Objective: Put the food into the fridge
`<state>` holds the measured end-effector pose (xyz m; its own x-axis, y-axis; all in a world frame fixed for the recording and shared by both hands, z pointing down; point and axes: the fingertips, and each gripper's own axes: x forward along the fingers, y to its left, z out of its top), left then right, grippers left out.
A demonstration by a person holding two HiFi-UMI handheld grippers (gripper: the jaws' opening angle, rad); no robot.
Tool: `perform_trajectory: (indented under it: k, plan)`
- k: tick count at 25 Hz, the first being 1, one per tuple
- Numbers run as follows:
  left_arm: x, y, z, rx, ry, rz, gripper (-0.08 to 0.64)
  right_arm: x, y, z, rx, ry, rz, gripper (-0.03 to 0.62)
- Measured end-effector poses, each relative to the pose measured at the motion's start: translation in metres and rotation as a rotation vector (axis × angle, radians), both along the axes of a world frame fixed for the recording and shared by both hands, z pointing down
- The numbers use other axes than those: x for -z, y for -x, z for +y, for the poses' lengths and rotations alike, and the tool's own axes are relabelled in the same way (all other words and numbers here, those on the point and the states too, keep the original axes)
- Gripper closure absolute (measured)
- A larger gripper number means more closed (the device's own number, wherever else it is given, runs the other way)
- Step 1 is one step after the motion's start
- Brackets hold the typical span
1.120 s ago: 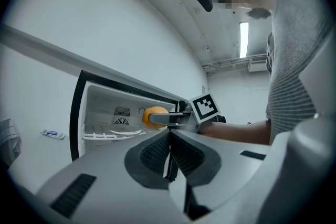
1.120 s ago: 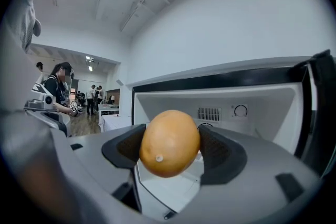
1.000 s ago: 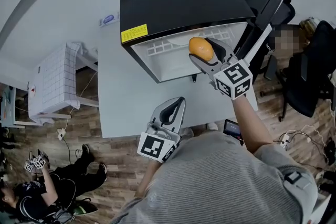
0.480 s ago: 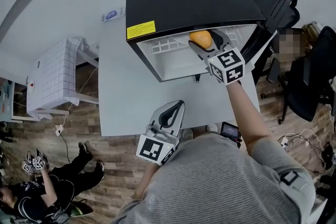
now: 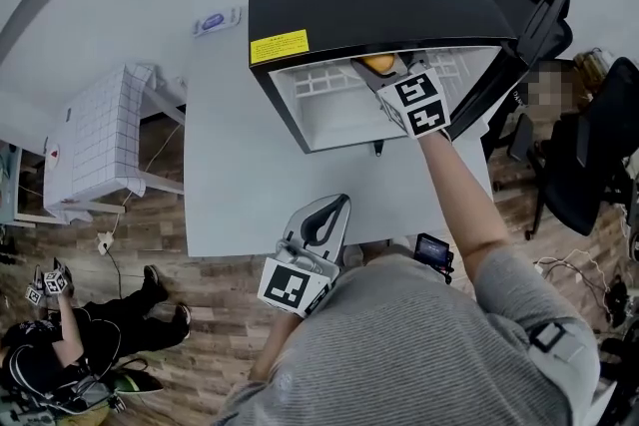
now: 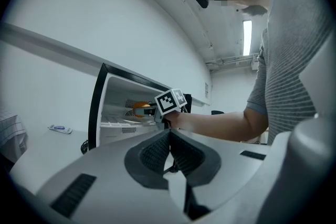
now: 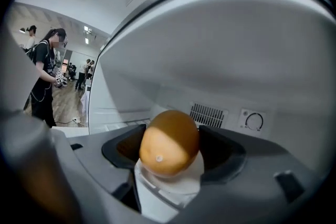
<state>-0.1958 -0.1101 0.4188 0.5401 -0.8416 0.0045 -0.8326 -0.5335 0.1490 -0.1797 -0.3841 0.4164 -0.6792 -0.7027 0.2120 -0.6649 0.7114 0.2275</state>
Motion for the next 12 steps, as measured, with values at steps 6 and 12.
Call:
perform_trajectory:
  k: [6,12]
  plan:
    - [-0.001,0.003,0.0,-0.01,-0.017,0.009,0.549,-0.007,0.001,-0.013,-0.037,0.003,0.035,0.288]
    - [-0.013,0.003,0.002,-0.026,0.007,0.003,0.549,-0.022,-0.002,-0.024,-0.078,0.036,0.046,0.288]
